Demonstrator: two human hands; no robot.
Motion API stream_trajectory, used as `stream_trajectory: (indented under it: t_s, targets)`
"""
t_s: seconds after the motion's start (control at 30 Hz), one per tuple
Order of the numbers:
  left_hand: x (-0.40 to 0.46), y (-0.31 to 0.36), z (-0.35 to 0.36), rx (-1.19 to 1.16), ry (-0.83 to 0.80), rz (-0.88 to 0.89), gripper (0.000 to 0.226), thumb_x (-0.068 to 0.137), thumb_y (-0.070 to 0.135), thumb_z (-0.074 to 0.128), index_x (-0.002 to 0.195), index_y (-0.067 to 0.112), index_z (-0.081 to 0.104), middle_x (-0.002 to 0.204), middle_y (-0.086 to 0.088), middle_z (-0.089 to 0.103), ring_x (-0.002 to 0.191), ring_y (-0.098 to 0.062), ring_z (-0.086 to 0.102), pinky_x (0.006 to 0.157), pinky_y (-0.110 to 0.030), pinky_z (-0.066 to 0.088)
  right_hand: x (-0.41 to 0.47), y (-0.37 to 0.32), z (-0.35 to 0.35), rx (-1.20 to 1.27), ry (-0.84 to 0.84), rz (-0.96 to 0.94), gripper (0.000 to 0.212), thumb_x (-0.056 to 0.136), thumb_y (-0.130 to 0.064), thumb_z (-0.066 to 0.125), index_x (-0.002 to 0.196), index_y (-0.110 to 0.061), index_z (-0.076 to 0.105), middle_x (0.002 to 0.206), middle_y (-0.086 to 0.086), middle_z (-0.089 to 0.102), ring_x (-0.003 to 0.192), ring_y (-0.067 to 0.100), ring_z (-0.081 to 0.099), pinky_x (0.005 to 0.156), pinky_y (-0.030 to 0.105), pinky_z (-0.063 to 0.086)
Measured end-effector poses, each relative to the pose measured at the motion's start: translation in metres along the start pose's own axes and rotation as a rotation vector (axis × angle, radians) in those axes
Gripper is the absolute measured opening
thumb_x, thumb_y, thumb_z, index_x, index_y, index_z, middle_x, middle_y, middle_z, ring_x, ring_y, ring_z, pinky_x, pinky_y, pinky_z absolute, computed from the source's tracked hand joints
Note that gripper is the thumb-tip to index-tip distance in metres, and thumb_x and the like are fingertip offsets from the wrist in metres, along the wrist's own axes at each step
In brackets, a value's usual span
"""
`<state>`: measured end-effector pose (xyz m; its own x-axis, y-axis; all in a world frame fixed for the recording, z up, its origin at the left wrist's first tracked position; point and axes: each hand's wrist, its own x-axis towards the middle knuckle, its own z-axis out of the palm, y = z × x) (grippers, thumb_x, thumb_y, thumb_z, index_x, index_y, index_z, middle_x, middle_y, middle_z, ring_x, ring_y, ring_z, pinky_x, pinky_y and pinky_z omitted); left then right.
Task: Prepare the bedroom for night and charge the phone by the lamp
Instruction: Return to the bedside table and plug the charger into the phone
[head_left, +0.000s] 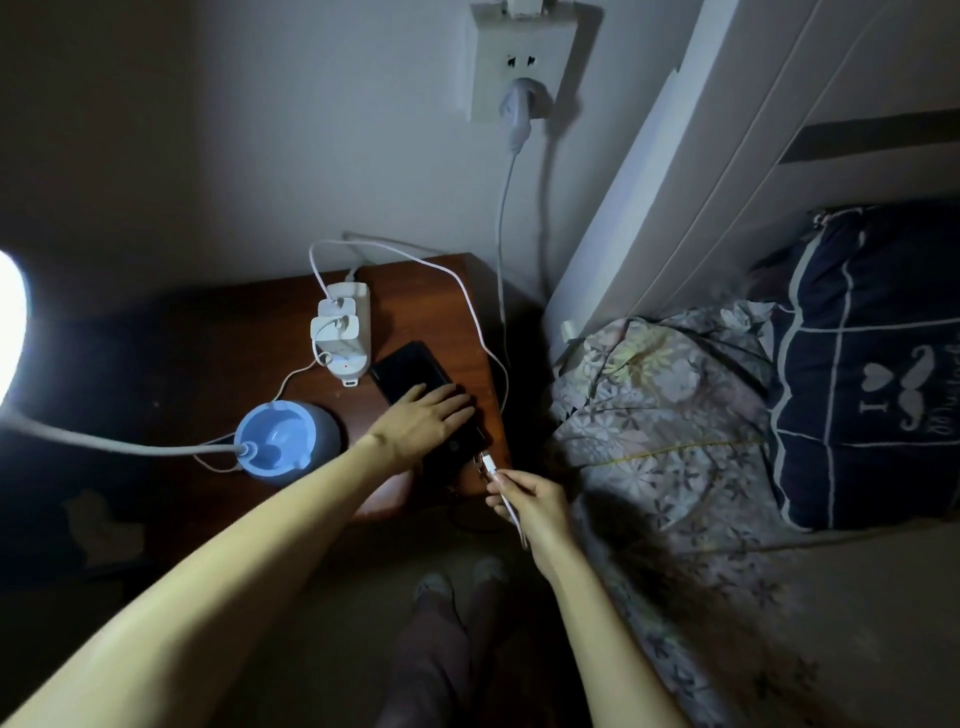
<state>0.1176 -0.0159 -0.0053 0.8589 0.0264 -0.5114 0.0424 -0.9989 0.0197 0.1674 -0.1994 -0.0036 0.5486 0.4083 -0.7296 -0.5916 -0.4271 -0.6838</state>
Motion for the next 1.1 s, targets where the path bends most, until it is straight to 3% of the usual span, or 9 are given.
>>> stream_trajectory:
  t_s: [0.1,0.3,0.43,0.57,0.67,0.73,0.93,1.1]
  targets:
    - [0.009,-0.001,-0.001,0.038,0.000,0.067,0.060,0.093,0.019,0.044,0.144,0.019,0.013,0.153,-0.007,0.015,0.141,-0.022,0.007,0.112,-0.042,0.010,0.004,-0.002,-0.002,-0.027,0.000,-0.002,0.014,0.087,-0.005,0.059,0.100,-0.005,0.063,0.071,0.004,0.065,0.050,-0.001,0.060,0.051,0.011,0.047]
    - [0.006,-0.007,-0.004,-0.005,0.126,0.158,0.074,0.077,0.028,0.064,0.141,0.018,0.028,0.143,-0.013,0.035,0.133,-0.026,0.027,0.111,-0.045,0.012,-0.001,-0.018,-0.013,-0.112,-0.001,-0.068,0.016,0.086,-0.002,0.058,0.100,-0.001,0.064,0.074,0.003,0.066,0.052,-0.001,0.060,0.054,0.011,0.046]
    - [-0.001,-0.004,-0.003,-0.104,0.379,0.158,0.093,0.043,0.043,0.083,0.125,0.014,0.050,0.115,-0.016,0.059,0.108,-0.034,0.054,0.095,-0.052,0.039,-0.012,-0.041,-0.019,-0.125,0.027,-0.194,0.018,0.085,-0.003,0.059,0.082,-0.020,0.065,0.075,0.000,0.068,0.053,0.000,0.060,0.054,0.012,0.046]
    - [-0.008,0.002,-0.005,-0.409,0.542,0.087,0.093,0.049,0.045,0.079,0.128,0.012,0.042,0.113,-0.018,0.055,0.103,-0.033,0.050,0.092,-0.042,0.043,-0.025,-0.059,-0.021,-0.189,0.058,-0.332,0.013,0.084,-0.007,0.062,0.088,-0.017,0.070,0.070,-0.002,0.069,0.050,0.000,0.056,0.051,0.013,0.044]
    - [-0.019,0.007,-0.011,-0.621,0.643,0.011,0.090,0.057,0.052,0.071,0.129,0.008,0.042,0.115,-0.018,0.053,0.106,-0.032,0.049,0.092,-0.040,0.043,-0.034,-0.068,-0.022,-0.302,0.099,-0.449,0.018,0.082,-0.015,0.065,0.080,-0.032,0.069,0.070,-0.006,0.070,0.054,0.004,0.061,0.057,0.022,0.049]
    - [-0.026,0.013,-0.014,-0.725,0.708,-0.036,0.091,0.057,0.056,0.071,0.128,0.004,0.044,0.114,-0.018,0.054,0.106,-0.027,0.048,0.094,-0.034,0.040,-0.040,-0.071,-0.023,-0.393,0.126,-0.493,0.010,0.081,-0.018,0.068,0.086,-0.024,0.072,0.073,-0.003,0.072,0.059,0.006,0.065,0.062,0.029,0.054]
    - [-0.035,0.032,-0.019,-0.824,0.793,-0.090,0.093,0.056,0.056,0.073,0.127,0.002,0.044,0.114,-0.017,0.053,0.106,-0.022,0.047,0.094,-0.026,0.037,-0.049,-0.080,-0.020,-0.530,0.159,-0.621,0.011,0.079,-0.013,0.070,0.089,-0.011,0.073,0.077,-0.002,0.072,0.070,0.001,0.065,0.065,0.018,0.051]
    - [-0.038,0.037,-0.025,-0.839,0.791,-0.089,0.093,0.056,0.053,0.076,0.127,0.002,0.046,0.116,-0.016,0.053,0.108,-0.022,0.048,0.095,-0.025,0.037,-0.050,-0.080,-0.023,-0.483,0.176,-0.649,0.011,0.079,-0.014,0.069,0.089,-0.012,0.073,0.075,-0.003,0.071,0.067,0.004,0.066,0.063,0.020,0.052]
